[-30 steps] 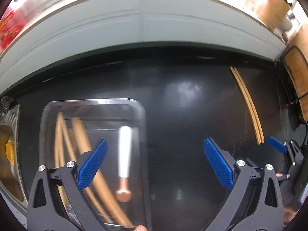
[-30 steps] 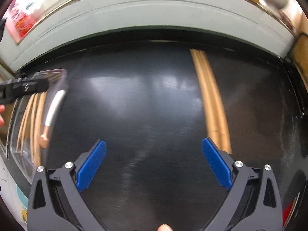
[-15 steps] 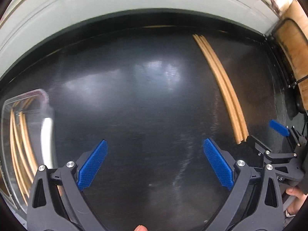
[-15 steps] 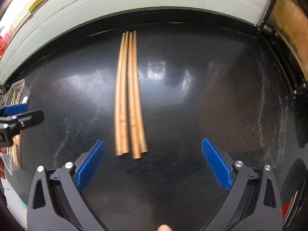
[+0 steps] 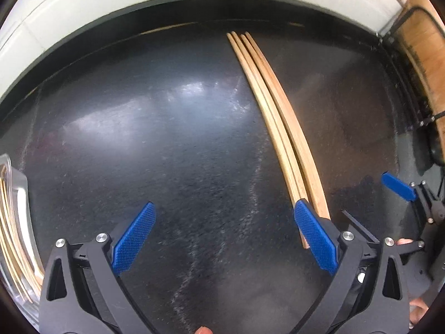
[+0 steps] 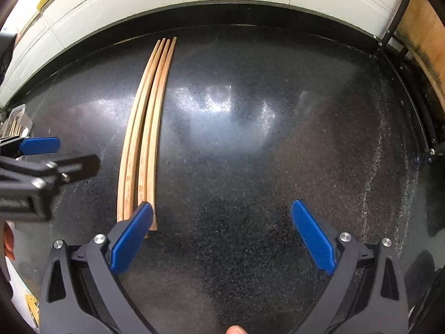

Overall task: Organize utensils
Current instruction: 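Move both open tools back and line them up over the last chopsticks, then grasp a chopstick with the left tool while the right tool grasps another chopstick, then carry both held chopsticks over the clear tray, then open both tools to drop the chopsticks into the clear tray, then move both open tools back over the last two chopsticks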

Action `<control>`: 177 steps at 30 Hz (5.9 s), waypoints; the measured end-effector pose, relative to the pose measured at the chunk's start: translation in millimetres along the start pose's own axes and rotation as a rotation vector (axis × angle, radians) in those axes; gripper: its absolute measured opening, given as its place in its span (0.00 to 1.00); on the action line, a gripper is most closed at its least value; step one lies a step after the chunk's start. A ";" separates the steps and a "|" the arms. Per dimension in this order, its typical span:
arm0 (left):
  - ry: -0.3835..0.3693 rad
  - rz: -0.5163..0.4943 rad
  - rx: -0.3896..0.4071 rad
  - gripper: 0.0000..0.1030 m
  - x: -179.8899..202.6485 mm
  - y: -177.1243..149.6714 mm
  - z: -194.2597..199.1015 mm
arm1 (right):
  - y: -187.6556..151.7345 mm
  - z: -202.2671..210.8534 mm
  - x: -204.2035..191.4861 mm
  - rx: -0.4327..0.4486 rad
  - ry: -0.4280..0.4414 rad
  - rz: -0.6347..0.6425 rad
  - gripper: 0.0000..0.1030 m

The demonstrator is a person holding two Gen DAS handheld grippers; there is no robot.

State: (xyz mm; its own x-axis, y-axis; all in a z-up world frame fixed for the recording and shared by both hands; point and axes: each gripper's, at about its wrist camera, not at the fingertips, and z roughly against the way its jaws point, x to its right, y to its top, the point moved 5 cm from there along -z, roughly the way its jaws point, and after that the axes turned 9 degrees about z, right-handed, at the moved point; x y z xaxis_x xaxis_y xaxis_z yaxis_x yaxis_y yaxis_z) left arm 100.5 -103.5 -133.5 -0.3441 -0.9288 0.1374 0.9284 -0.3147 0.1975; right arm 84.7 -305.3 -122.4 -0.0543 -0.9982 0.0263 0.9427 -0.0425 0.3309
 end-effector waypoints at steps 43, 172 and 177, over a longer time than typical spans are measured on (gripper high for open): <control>0.121 0.079 0.148 0.95 32.2 130.5 -24.3 | 99.7 -44.5 -0.9 0.111 -0.021 0.087 0.95; -0.084 0.074 0.141 0.94 -89.5 24.5 86.9 | -35.6 32.4 -53.7 0.029 -0.115 -0.166 0.93; -0.082 0.078 0.098 0.94 -42.9 11.5 54.9 | -36.5 24.2 -37.6 0.023 -0.104 -0.064 0.93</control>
State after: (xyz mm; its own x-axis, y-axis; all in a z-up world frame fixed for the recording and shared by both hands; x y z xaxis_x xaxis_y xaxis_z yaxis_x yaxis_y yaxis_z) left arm 118.2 -56.6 -83.8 -0.2851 -0.9295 0.2341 0.9360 -0.2174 0.2767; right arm 44.3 -265.1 -112.6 -0.1493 -0.9836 0.1015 0.9285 -0.1041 0.3565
